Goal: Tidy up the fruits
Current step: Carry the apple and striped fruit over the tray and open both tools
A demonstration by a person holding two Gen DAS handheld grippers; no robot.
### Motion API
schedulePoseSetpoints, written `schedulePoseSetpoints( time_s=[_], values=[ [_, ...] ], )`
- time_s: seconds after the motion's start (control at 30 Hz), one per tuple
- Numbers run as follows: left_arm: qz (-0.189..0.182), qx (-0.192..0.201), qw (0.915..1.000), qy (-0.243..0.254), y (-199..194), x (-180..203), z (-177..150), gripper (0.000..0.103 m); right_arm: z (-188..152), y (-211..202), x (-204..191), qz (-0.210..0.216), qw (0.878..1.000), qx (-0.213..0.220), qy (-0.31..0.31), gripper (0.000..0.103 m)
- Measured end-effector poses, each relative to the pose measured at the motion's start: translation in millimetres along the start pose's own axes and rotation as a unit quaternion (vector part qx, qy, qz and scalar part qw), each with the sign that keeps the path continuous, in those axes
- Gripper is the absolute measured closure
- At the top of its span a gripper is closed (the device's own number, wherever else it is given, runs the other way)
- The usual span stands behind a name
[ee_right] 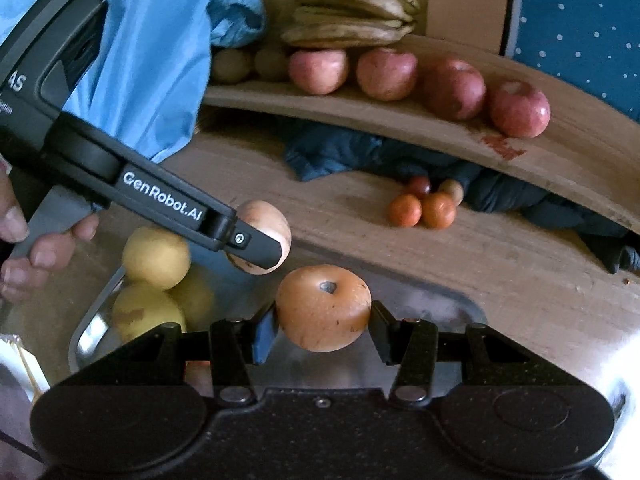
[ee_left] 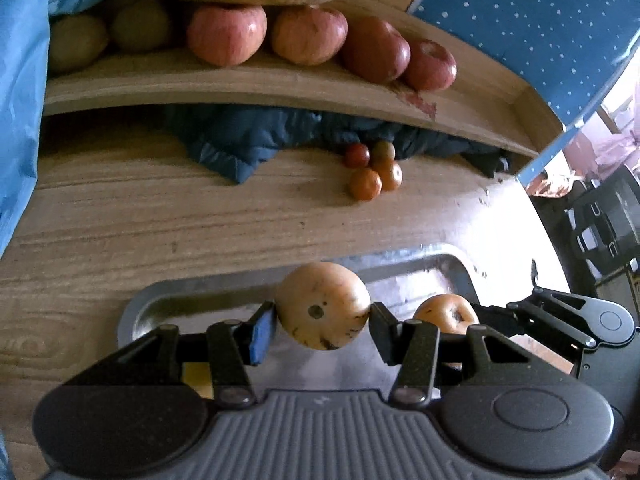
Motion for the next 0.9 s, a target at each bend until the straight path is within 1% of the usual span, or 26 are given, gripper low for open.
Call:
schedulePoseSetpoints(
  time_s=[0.13,0.27,0.43,0.67,0.9],
  values=[
    [0.0,-0.011,0.9999,0.005,-2.3,-3.3,-9.6,0.048,-8.4,-4.7,-12.5,0.002,1.0,-0.006,0.0,0.052],
    [0.0,-0.016,0.9993,0.033,-4.3,-0.4,-15.0,0.048,-17.1,-6.8,-23.9,0.003,1.0,-0.015,-0.001,0.052],
    [-0.004,-0.024,0.9985,0.048,-4.7,2.7,-17.8,0.048,-27.0,-7.8,-34.9,0.001,1.0,-0.026,0.001,0.052],
    [-0.007,-0.036,0.9951,0.092,-2.6,9.1,-21.3,0.048,-36.3,-10.6,-44.7,-0.008,0.999,-0.036,0.011,0.052],
    [-0.003,-0.049,0.992,0.117,1.0,13.2,-21.9,0.048,-39.7,-9.3,-48.7,-0.02,0.999,-0.043,0.025,0.052]
  ],
)
Point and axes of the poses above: each gripper's, at about its wrist camera, not at the fingertips, and y roughly the way its jaws point, x to its right, z to its top, the point moved 1 cm from there along y, roughly the way its jaws point, and after that the axes turned 11 degrees about -z, right-handed, at the moved point
